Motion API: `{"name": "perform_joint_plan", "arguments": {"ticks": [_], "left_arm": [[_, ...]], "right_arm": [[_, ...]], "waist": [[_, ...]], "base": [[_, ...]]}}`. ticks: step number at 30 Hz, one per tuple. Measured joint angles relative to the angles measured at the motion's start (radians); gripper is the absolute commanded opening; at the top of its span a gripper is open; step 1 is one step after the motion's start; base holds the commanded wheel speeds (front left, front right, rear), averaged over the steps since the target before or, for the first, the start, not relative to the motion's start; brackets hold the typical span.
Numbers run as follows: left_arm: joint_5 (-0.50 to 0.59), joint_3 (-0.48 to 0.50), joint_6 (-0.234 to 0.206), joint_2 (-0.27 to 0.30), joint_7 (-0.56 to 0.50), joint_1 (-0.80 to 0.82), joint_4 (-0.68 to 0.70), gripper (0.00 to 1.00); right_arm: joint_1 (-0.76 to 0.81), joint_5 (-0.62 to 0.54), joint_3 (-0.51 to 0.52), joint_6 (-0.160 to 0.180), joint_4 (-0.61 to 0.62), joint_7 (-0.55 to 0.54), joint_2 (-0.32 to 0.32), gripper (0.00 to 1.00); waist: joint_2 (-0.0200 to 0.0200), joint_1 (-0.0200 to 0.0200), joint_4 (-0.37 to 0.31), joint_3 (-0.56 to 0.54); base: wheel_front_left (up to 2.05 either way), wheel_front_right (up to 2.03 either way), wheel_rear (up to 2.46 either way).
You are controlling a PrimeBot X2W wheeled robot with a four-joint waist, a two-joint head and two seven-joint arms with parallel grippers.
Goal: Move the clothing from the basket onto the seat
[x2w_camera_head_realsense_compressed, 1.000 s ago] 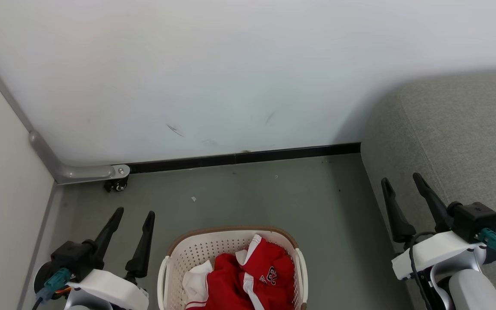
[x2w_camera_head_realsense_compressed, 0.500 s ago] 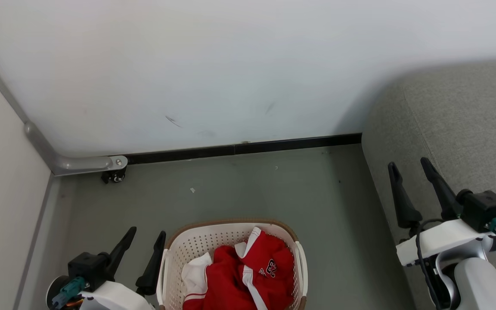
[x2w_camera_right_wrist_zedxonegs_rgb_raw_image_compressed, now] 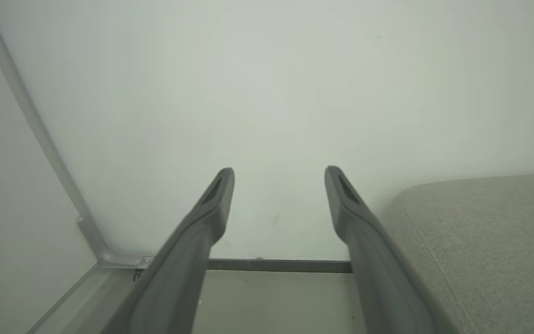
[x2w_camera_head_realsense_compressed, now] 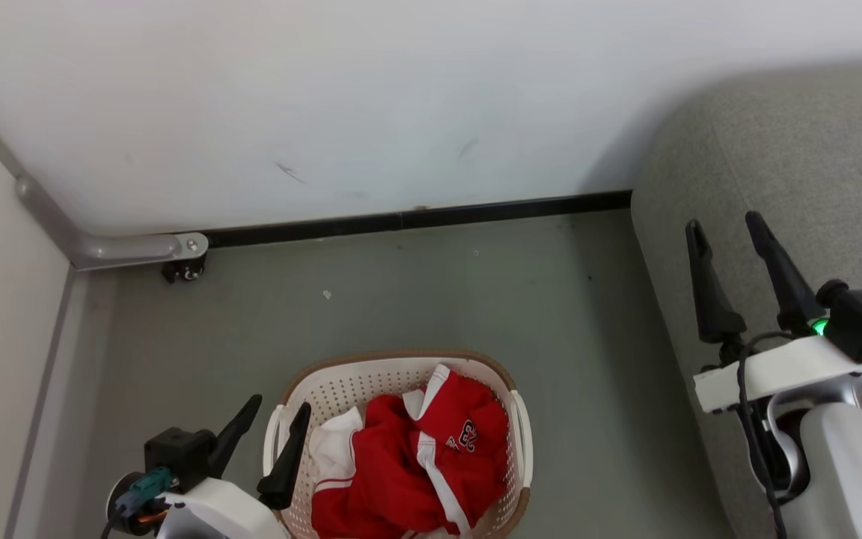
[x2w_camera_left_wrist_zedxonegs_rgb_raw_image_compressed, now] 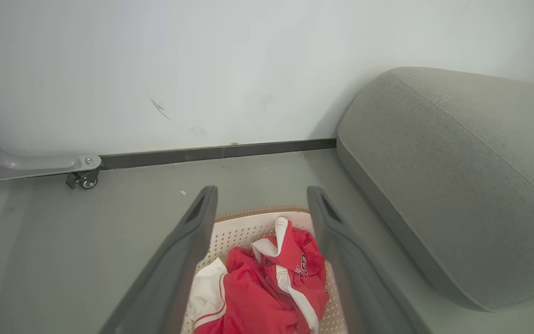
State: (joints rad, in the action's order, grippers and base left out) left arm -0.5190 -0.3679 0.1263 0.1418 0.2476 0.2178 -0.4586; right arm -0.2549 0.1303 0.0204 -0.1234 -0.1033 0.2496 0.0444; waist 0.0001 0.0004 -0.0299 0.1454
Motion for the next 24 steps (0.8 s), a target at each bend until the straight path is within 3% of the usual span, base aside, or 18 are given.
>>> {"name": "perform_joint_plan", "arguments": {"ticks": [24], "left_arm": [[-0.101,-0.056,0.000,0.008,-0.116,0.204,-0.180,1.00]], "right_arm": [[-0.193,-0.001,-0.041,0.000,0.113,0.003,0.003,1.00]], "waist": [[0.0000,-0.0001,-0.030,0.222]], "base": [[0.00,0.00,0.00]]}}
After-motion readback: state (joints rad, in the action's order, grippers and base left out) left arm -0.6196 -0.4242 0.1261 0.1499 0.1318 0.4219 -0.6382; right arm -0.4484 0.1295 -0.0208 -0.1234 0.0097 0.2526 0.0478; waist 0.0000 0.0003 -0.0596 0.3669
